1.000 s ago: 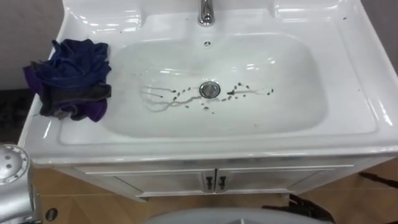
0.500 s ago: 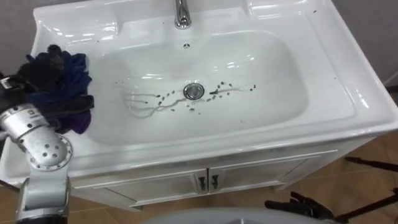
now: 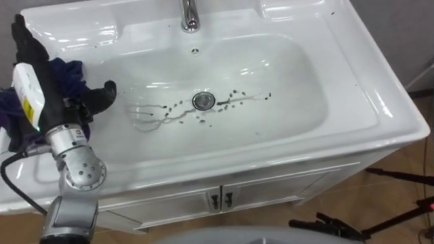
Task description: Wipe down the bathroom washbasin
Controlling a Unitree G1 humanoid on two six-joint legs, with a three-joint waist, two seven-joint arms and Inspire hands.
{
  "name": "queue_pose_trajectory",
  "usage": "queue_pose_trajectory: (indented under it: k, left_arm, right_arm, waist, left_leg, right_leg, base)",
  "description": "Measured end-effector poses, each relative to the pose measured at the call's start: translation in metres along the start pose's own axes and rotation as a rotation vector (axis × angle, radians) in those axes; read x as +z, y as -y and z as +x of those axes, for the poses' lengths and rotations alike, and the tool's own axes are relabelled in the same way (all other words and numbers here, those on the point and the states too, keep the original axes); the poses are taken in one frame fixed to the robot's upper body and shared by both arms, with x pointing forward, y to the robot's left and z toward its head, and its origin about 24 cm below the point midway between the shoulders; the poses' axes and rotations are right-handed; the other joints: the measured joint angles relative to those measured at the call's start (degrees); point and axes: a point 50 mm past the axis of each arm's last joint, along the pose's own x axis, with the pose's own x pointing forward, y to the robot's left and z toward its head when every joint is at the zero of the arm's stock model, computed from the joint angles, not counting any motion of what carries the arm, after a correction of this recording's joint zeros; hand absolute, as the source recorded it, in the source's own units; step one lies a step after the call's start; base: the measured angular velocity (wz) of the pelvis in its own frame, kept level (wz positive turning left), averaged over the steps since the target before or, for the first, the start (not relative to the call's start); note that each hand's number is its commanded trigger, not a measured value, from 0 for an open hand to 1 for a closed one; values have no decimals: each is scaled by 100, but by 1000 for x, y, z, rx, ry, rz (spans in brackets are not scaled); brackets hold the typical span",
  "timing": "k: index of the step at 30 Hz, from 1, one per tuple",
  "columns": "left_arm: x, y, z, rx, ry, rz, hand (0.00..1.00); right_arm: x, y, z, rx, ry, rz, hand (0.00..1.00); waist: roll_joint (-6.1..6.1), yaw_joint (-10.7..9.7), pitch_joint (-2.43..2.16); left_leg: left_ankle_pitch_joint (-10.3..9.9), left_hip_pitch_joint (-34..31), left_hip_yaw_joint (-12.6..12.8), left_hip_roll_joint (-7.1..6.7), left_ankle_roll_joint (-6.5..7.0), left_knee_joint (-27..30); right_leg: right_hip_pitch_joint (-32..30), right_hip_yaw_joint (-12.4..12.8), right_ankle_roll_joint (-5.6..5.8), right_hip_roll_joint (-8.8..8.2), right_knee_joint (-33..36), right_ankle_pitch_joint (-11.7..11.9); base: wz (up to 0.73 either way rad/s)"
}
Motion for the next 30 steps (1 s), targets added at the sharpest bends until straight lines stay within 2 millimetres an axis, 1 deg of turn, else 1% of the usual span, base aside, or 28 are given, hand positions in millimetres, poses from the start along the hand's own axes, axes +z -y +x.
queue_pose_trajectory:
  k: [4, 6, 10, 14, 19, 30]
  left_arm:
    - [-10, 2, -2, -13, -52, 40, 0]
    - [-12, 3, -4, -21, -51, 76, 0]
    - [-14, 5, -5, -27, -54, 116, 0]
    - [-16, 9, -8, -39, -44, 165, 0]
    - [-18, 9, -9, -34, -56, 181, 0]
    - [-18, 4, -8, 59, -49, 185, 0]
  right_arm:
    - [-1, 0, 0, 1, -13, 11, 0]
    - [-1, 0, 0, -2, -13, 19, 0]
    - [-2, 1, 0, -6, -13, 27, 0]
    - [-2, 1, 0, -14, -14, 31, 0]
    - [-2, 0, 0, -15, -22, 36, 0]
    - [-2, 1, 0, -26, -22, 37, 0]
  waist:
    - [4, 7, -3]
    - [23, 4, -13]
    - [49, 0, -8]
    - [50, -2, -9]
    - [32, 6, -16]
    - [39, 8, -33]
  left_leg:
    - [0, 4, 30, 19, -1, -7]
    - [0, 6, 35, 19, -1, -7]
    - [0, 22, 37, 19, -1, -8]
    - [0, 35, 36, 20, -2, -9]
    - [0, 24, 35, 19, -2, -11]
    - [0, -31, 36, 19, -3, -11]
  right_leg:
    - [-10, 59, -9, 20, -1, 5]
    - [-10, 60, -10, 20, 0, 6]
    - [6, 53, -11, 20, 0, 7]
    - [14, 59, -13, 22, 1, 8]
    - [-1, 61, -20, 22, 9, 12]
    - [-62, 61, -24, 23, 14, 15]
  base:
    - [-4]
    - [0]
    - [0]
    - [0]
    - [0]
    - [0]
